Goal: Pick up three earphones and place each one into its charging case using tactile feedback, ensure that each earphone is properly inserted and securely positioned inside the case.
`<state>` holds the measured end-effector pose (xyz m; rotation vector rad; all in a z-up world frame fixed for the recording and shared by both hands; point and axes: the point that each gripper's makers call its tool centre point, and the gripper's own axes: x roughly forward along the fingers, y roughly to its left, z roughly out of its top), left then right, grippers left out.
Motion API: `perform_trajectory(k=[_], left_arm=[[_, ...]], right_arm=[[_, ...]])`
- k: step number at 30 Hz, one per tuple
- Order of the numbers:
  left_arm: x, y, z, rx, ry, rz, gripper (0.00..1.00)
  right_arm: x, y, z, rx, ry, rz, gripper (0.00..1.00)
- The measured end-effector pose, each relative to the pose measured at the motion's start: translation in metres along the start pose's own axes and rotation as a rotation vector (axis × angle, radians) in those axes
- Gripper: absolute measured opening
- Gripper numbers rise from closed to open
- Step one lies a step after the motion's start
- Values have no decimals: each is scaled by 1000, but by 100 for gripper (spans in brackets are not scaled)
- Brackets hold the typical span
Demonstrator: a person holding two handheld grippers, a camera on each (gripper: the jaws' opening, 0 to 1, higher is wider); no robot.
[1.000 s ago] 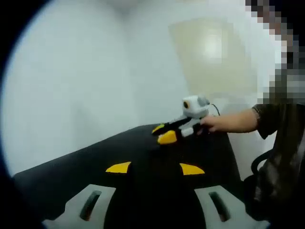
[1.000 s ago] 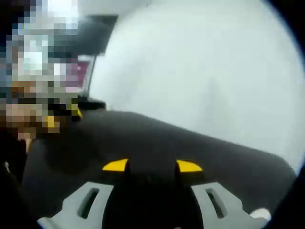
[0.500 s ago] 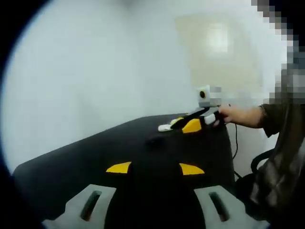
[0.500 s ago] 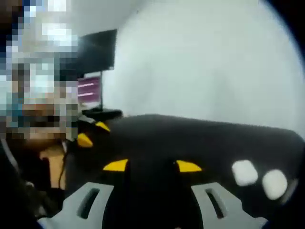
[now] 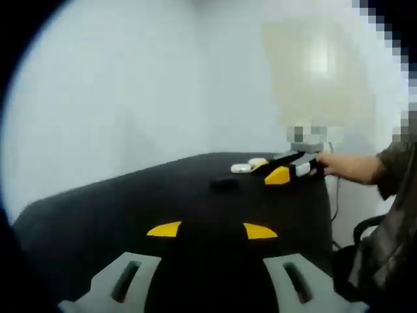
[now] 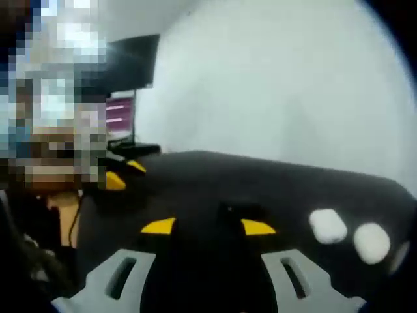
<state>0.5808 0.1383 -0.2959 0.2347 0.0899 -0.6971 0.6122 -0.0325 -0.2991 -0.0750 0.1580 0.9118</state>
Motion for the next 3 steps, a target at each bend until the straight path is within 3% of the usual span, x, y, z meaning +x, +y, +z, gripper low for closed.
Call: perform_trajectory(k=[1,3], left_arm=[[-1,-1,1,24,-8,13,24],[-3,-11,7,8,-40,-17,26]], right_arm=[[0,-1,0,7,-1,-1,32],[-1,-2,-1,-27,7,-6,32]])
